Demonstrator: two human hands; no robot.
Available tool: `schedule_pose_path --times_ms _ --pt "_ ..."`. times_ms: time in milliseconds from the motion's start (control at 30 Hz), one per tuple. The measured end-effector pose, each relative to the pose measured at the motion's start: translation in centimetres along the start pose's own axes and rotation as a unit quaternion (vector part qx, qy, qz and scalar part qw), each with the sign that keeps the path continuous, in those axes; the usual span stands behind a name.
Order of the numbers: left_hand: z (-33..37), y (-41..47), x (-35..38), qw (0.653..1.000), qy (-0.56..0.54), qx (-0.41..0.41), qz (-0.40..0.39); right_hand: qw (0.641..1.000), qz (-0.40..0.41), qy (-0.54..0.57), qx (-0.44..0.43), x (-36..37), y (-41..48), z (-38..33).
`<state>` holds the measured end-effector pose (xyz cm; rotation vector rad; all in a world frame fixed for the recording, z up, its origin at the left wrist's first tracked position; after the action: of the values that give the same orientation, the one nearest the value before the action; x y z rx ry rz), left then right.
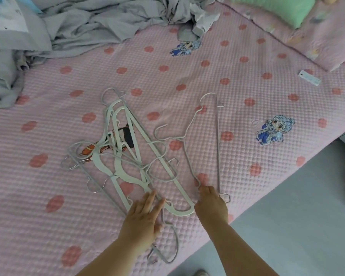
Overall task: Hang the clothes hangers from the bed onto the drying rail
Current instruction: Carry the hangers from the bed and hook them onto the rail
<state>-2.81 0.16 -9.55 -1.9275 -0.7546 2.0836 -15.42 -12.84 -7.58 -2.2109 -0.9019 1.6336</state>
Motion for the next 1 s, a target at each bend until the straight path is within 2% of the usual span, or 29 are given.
schedule_pose_path --times_ms 100,233,367,467,567,733,867,1000 --pt "-0.1 -0.2 -1.4 0.999 0.034 0.007 0.011 0.998 -0.020 0.036 0.043 -0.4 0.2 0.9" --pt "0.1 -0.2 -2.4 0.996 -0.054 0.028 -0.065 0.997 -0.016 0.033 0.069 -2.0 -0.5 2.3" --pt "0.3 0.0 -3.3 0.987 -0.096 0.034 -0.125 0.995 0.051 -0.062 0.062 -6.4 -2.2 3.1" --pt "0.3 0.2 -5.0 0.980 -0.120 0.030 -0.156 0.987 0.128 -0.074 0.060 -10.8 -4.2 3.4" --pt "1.0 0.8 -8.5 0.979 -0.146 0.034 -0.138 0.962 0.271 -0.017 0.023 -16.3 -7.4 3.8" --pt "6.4 1.9 -17.1 0.969 -0.222 0.090 -0.056 0.949 0.290 0.078 0.096 -22.7 -13.0 6.0" --pt "14.5 0.6 -23.9 0.925 -0.330 0.188 -0.017 0.914 0.346 0.176 0.118 -24.6 -19.0 7.9" --pt "23.1 -3.3 -29.4 0.837 -0.484 0.253 -0.047 0.854 0.421 0.281 0.117 -25.5 -25.9 9.9"
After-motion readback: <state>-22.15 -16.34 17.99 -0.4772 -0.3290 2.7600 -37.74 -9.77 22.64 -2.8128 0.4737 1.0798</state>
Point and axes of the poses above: each hand's wrist, its own y-axis towards the middle knuckle, its own x-axis out of the palm, z = x × y, the point moved 5 cm from there along y, towards the middle knuckle, and after that the axes turned 6 degrees about y, right-handed, at the moved point
